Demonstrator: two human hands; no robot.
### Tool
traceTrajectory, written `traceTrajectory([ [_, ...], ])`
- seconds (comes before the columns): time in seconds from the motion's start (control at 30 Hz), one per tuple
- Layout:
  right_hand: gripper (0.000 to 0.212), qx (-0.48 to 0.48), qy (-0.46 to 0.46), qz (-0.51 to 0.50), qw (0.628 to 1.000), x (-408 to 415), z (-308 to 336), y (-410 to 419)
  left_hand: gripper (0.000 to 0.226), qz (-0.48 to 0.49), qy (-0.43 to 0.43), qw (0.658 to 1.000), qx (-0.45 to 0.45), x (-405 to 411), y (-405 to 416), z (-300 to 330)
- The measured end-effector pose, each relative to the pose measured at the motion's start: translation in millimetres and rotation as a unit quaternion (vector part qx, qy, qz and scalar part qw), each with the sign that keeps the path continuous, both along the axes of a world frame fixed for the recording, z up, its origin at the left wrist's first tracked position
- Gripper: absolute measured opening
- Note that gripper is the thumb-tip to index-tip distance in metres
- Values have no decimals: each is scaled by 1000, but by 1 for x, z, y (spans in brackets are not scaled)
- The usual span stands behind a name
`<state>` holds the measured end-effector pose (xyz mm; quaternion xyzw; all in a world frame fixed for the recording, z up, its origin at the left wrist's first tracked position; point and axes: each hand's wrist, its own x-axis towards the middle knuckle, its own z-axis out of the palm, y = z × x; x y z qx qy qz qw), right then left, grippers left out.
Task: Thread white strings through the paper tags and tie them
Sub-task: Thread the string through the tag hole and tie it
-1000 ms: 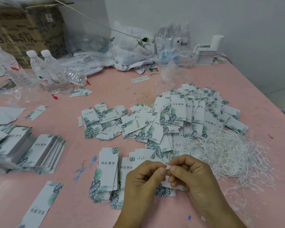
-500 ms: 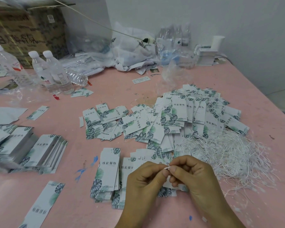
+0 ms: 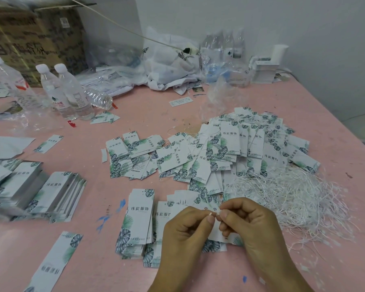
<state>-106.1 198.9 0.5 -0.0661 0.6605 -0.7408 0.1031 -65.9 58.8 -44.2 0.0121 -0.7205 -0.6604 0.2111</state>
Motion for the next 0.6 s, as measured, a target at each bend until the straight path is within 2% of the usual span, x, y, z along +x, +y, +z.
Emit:
traceTrajectory([
  [0.27,33,94,72,-17,993,5,-2,-3,13,4,-6,993,-120,-1,-1,-2],
  [0.6,36,110,69,-24,991,5,-5,-4,15,10,0,991,-134,0,-1,-1],
])
